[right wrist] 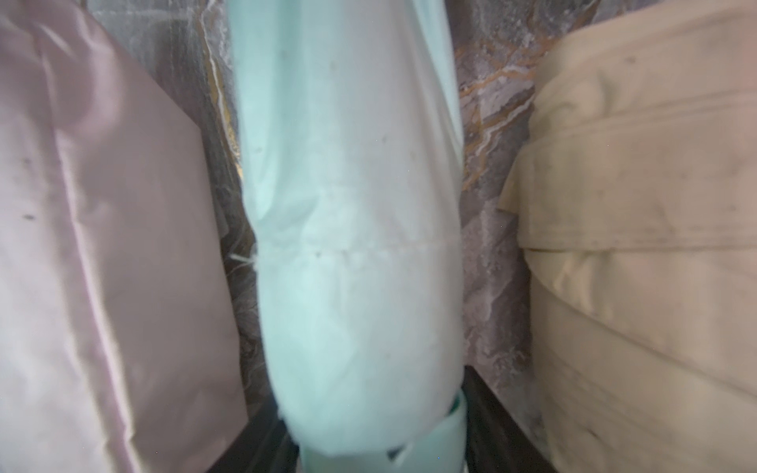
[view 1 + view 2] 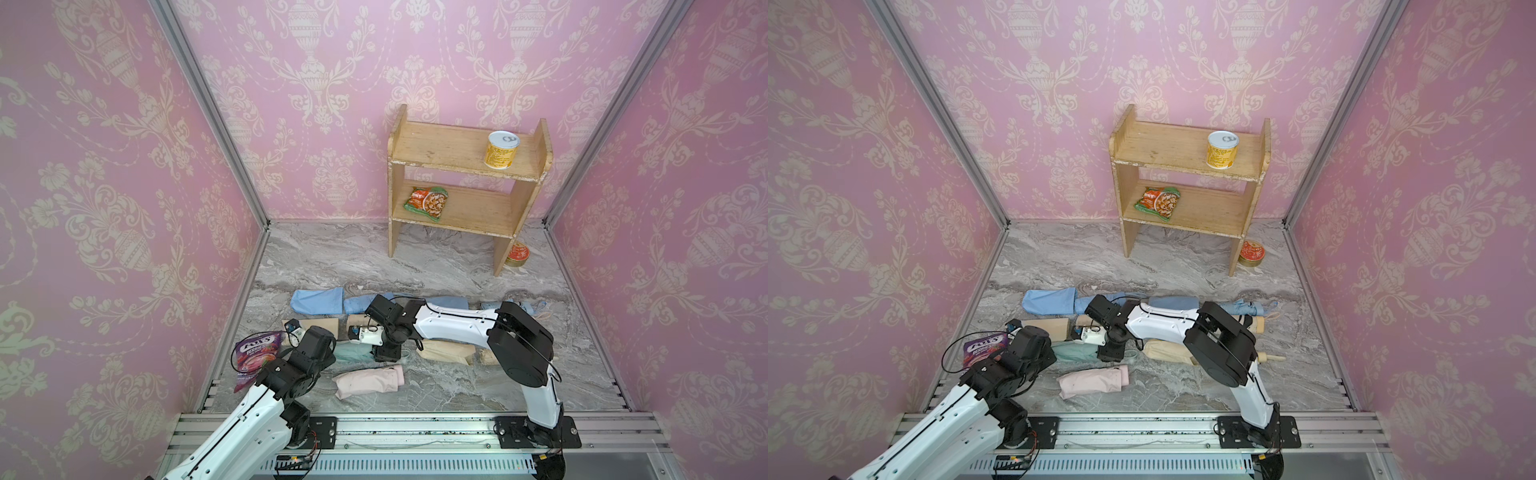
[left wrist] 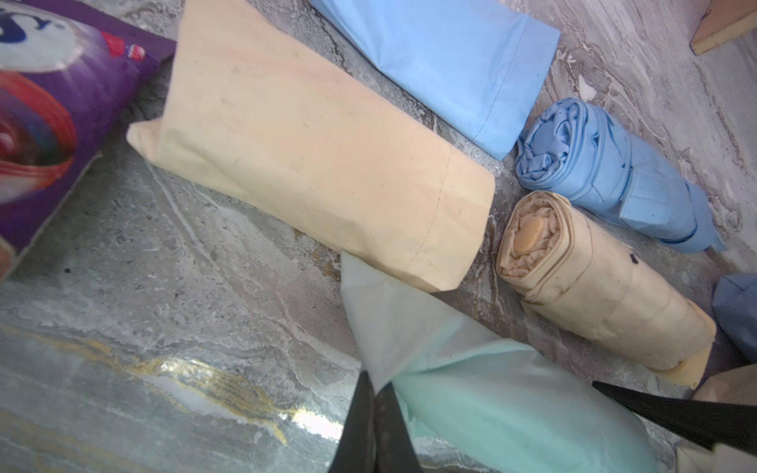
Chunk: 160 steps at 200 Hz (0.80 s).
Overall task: Take umbrellas out of sleeves
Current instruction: Take out the umbrella from the umbrella sleeve.
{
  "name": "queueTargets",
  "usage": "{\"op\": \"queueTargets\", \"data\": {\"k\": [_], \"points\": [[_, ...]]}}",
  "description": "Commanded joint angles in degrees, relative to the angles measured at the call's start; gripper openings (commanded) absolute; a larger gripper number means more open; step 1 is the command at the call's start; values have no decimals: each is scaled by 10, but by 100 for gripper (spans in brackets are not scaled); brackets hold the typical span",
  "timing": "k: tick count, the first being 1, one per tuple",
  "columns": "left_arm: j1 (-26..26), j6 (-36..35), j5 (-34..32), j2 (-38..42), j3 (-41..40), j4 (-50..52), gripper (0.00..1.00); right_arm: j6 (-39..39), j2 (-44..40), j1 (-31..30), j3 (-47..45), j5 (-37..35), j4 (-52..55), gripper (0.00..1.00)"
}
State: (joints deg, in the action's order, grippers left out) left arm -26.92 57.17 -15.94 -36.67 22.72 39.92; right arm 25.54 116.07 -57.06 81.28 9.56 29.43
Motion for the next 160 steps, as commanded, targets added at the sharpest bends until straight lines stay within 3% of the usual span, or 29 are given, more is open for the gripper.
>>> {"op": "queueTargets", "data": {"k": [1, 160], "points": [[29, -31, -18, 6, -1, 9, 0, 14, -7, 6, 4, -12, 17, 49], [67, -54, -49, -3, 4, 3, 0, 21, -17, 24, -16, -31, -5, 48]]}}
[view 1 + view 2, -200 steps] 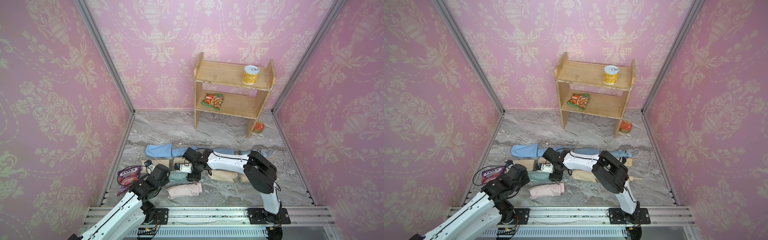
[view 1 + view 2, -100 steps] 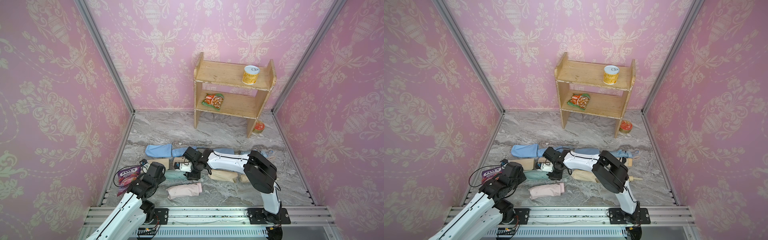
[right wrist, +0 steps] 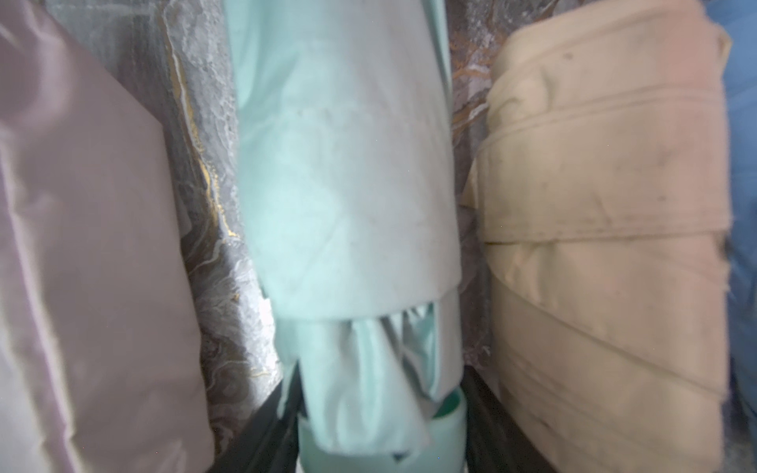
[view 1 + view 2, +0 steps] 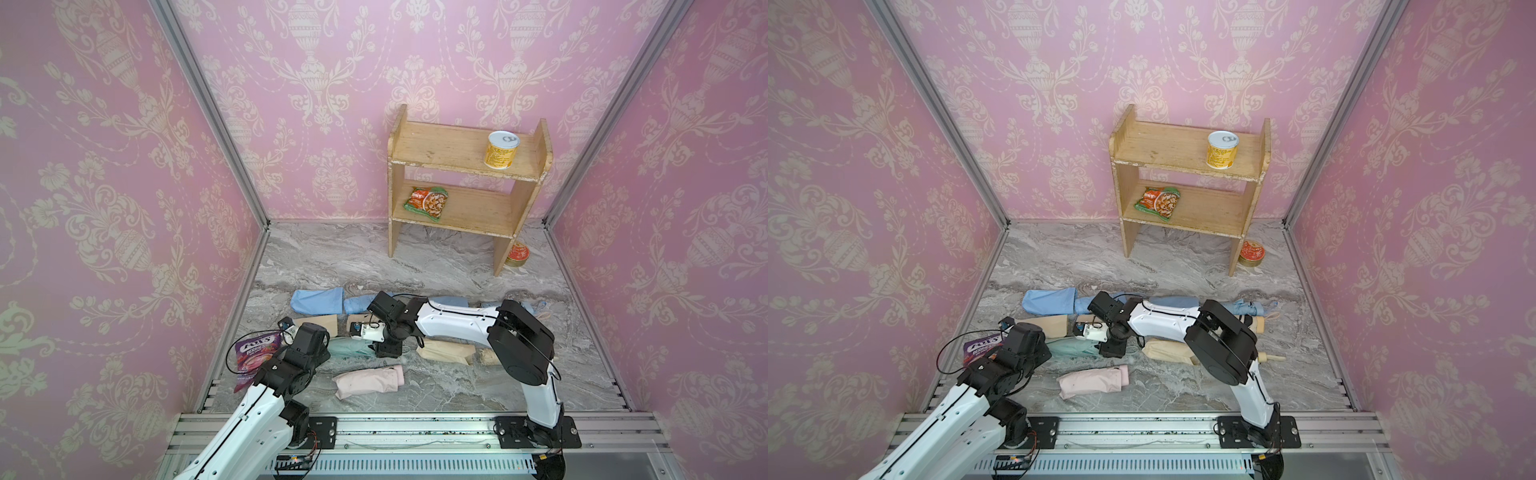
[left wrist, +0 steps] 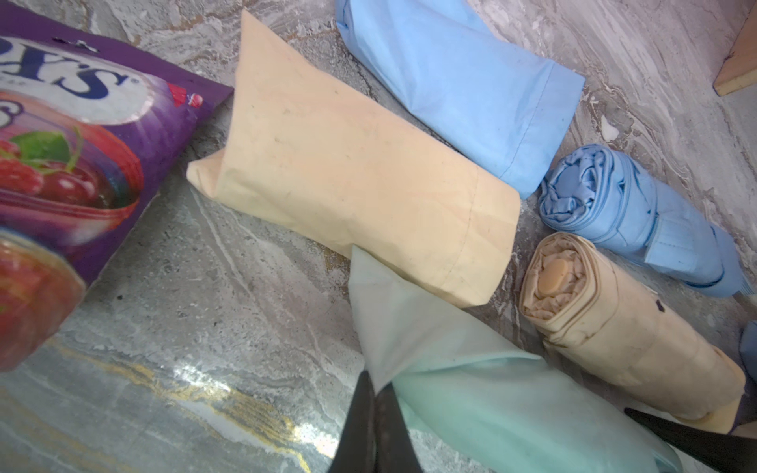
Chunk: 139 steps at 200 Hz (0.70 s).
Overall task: Take umbrellas out of sleeves
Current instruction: Take out the umbrella from the umbrella sleeve.
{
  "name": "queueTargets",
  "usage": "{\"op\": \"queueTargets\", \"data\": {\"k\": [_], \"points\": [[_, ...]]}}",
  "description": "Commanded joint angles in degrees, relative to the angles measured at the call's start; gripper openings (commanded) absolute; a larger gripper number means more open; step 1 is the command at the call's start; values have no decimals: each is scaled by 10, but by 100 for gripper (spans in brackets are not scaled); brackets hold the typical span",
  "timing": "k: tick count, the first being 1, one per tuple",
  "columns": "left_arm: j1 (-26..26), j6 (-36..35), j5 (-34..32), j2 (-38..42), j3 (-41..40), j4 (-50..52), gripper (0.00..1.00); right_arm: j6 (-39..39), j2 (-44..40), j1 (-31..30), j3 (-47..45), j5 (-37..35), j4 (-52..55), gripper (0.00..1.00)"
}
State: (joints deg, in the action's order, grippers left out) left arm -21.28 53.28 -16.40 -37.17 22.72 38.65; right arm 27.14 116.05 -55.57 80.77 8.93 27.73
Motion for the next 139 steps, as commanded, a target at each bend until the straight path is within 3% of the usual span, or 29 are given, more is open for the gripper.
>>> {"op": "queueTargets", "data": {"k": [1, 139], "points": [[11, -15, -45, 2, 4, 16, 0, 5, -17, 9, -12, -24, 12, 48], [47, -16, -78, 12, 7, 35, 1, 16, -40, 11, -40, -39, 8, 49]]}}
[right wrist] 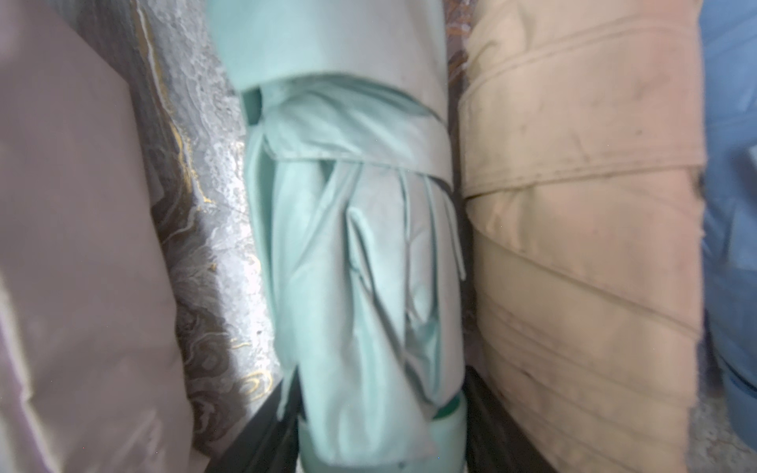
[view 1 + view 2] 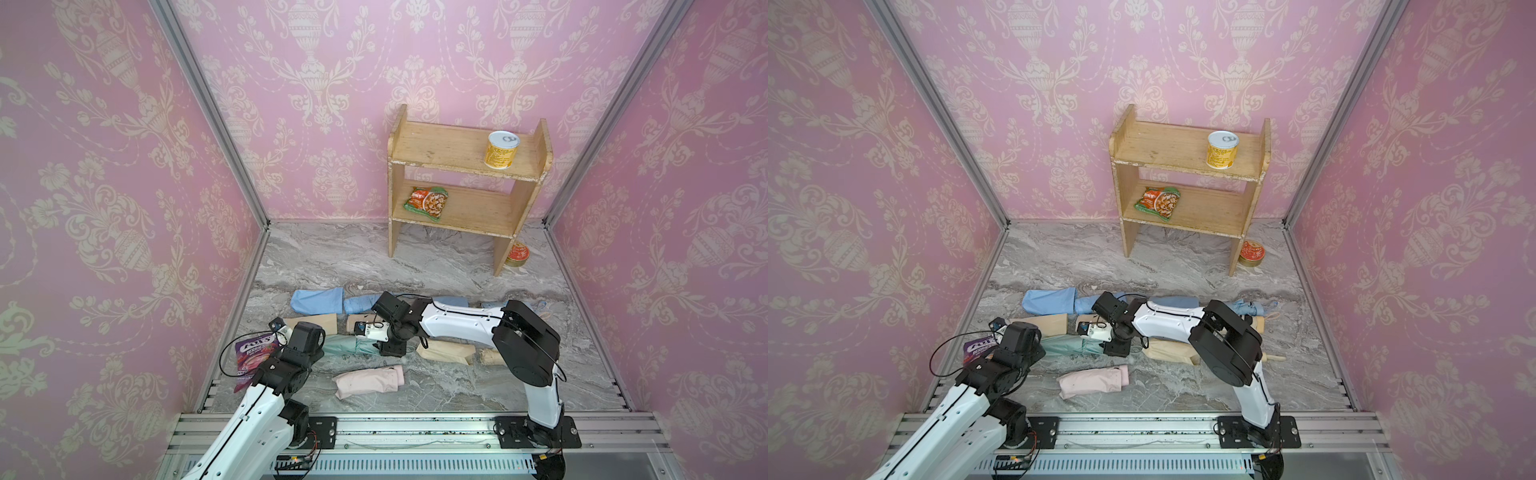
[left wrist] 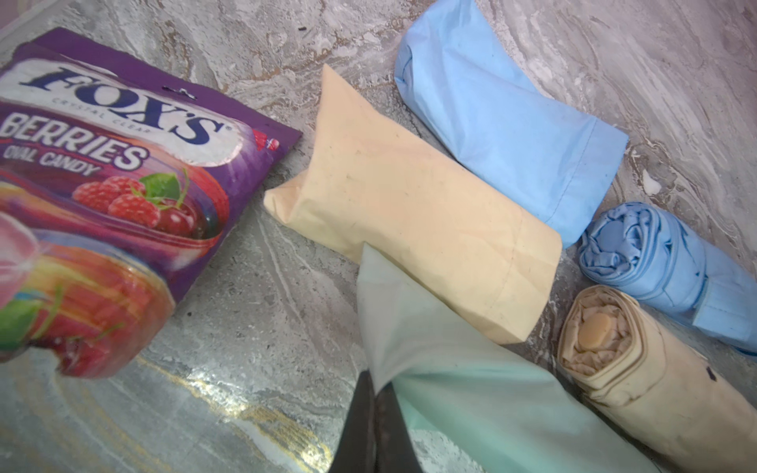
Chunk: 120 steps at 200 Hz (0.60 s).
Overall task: Take umbrellas out of sleeves
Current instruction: Take out the umbrella from the umbrella sleeve.
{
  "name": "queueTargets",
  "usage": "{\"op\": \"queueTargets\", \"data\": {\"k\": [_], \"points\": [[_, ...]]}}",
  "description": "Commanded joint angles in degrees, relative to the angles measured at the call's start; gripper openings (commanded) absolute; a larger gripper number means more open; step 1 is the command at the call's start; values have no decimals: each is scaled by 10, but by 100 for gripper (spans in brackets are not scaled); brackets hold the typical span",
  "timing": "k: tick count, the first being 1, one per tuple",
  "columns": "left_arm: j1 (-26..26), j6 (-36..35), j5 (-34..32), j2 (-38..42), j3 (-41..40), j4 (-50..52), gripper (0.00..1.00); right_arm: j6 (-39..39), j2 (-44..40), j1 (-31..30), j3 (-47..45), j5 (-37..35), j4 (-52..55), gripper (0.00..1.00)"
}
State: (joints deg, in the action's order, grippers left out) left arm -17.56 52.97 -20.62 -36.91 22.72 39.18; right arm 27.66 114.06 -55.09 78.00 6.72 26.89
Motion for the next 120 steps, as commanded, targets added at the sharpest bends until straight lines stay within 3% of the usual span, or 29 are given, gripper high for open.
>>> {"op": "queueTargets", "data": {"k": [1, 120], "points": [[10, -13, -36, 10, 7, 29, 1, 10, -20, 6, -12, -17, 17, 49], [36, -35, -62, 14, 15, 33, 4, 24, -41, 15, -28, -30, 25, 50]]}}
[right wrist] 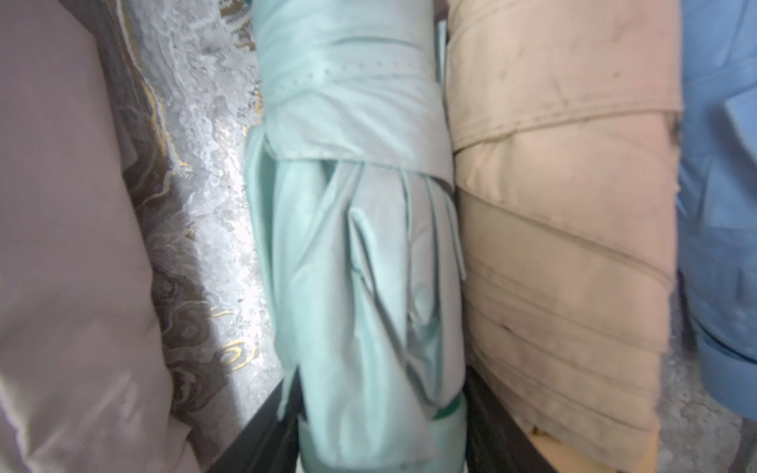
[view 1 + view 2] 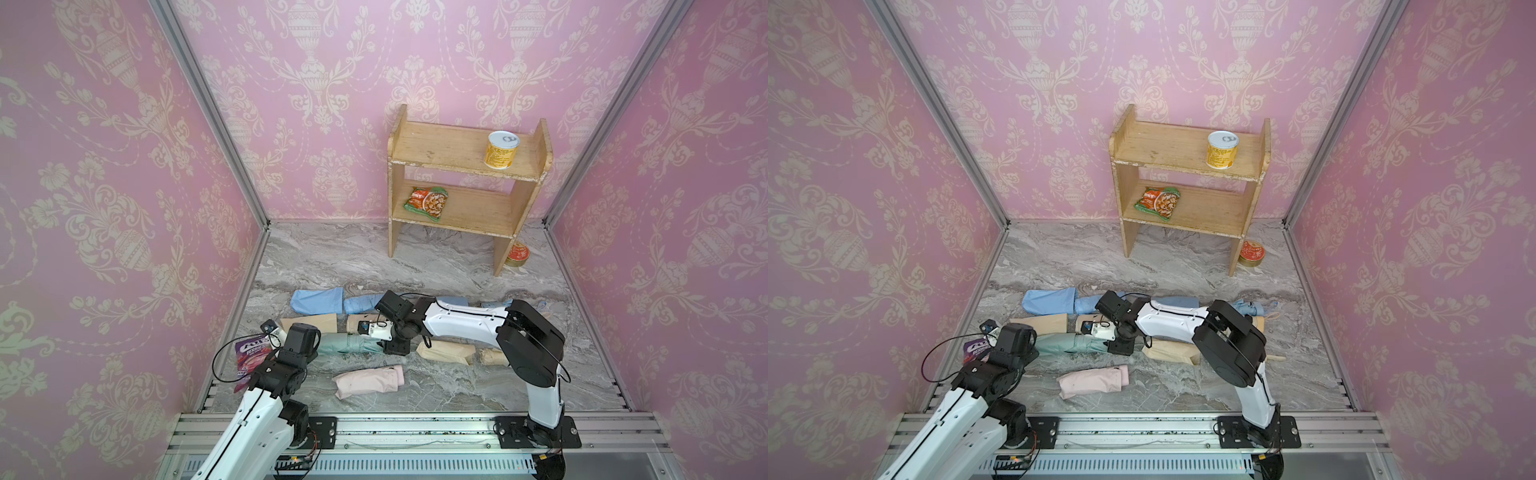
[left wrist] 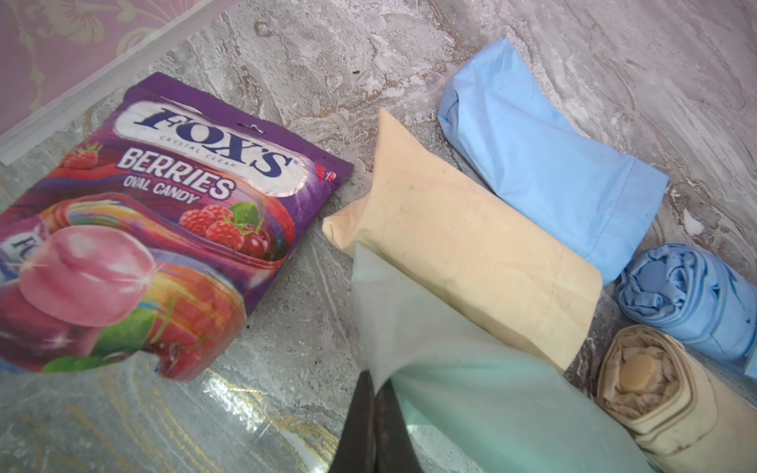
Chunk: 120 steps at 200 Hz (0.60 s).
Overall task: Take umbrellas out of sleeves
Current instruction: Take out the umbrella from the umbrella sleeve.
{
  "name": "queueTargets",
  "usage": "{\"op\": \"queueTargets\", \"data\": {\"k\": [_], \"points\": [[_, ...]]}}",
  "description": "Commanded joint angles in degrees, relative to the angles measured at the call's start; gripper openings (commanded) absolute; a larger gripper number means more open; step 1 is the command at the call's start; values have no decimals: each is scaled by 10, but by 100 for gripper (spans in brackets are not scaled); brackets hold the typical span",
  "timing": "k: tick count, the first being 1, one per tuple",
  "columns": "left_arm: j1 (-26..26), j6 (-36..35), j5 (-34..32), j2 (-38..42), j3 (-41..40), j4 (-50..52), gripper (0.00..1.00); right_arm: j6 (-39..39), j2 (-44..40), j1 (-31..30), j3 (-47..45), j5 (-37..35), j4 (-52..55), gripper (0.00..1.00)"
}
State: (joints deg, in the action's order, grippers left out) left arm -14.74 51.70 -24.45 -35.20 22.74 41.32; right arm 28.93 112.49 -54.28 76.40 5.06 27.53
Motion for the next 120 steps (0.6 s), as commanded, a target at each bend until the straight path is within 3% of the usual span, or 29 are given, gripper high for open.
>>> {"op": "queueTargets", "data": {"k": [1, 120], "points": [[8, -22, -24, -3, 15, 12, 3, 11, -26, 8, -12, -14, 18, 50], [25, -33, -27, -1, 13, 12, 8, 19, -46, 23, -32, -22, 22, 51]]}}
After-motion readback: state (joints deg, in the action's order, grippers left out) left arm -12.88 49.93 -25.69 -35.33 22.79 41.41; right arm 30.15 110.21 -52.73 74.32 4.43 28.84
